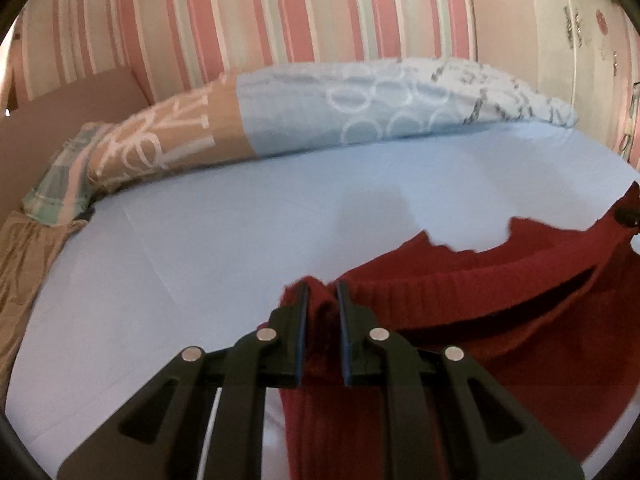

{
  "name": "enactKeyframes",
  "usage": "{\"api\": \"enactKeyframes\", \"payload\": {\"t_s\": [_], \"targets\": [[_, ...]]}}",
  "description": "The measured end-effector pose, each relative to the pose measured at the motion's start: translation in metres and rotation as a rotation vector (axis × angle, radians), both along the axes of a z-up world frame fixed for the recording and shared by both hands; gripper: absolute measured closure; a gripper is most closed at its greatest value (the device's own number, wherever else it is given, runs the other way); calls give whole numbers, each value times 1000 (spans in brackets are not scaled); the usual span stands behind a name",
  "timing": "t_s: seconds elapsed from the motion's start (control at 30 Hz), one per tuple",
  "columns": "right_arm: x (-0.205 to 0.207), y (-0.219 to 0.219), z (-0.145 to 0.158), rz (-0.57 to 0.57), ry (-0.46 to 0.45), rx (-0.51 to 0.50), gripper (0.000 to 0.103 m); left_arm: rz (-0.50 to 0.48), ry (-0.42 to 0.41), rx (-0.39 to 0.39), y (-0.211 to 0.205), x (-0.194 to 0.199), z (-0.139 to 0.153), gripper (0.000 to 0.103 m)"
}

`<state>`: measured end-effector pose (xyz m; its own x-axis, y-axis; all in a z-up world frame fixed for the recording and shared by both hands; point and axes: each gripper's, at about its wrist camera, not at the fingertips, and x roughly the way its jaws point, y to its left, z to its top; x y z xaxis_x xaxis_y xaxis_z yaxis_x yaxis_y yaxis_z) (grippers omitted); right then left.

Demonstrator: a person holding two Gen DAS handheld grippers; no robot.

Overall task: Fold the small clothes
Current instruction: 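Lift the hem with both tools and fold it toward the collar, then open both tools to release the folded hem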

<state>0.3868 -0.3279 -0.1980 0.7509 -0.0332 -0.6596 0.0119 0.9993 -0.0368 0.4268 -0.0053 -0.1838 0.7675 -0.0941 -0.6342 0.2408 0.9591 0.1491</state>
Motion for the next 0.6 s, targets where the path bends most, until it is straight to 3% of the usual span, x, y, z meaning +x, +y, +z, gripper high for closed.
{"api": "enactKeyframes", "payload": {"t_s": [0.17,0.23,0.27,0.3,0.33,0.4,0.47,0.53,0.6], "targets": [[20,4,-35,4,73,-18,96,-10,77,16,-1,28,-27,83],[18,1,-35,15,68,6,95,-12,66,44,-3,28,-27,68],[17,-1,-33,23,63,22,90,-6,60,55,-2,28,-26,49],[15,-4,-29,28,56,41,84,12,46,65,1,26,-22,37],[12,-7,-25,34,48,66,80,15,39,58,6,24,-19,35],[5,-12,-17,25,14,85,52,22,35,25,18,22,-9,28],[-7,-16,-6,30,-33,84,39,19,46,-8,28,19,-1,28],[-14,-17,2,29,-55,51,38,8,39,6,29,12,5,28],[-18,-17,6,23,-62,18,37,-5,9,68,23,2,9,28]]}}
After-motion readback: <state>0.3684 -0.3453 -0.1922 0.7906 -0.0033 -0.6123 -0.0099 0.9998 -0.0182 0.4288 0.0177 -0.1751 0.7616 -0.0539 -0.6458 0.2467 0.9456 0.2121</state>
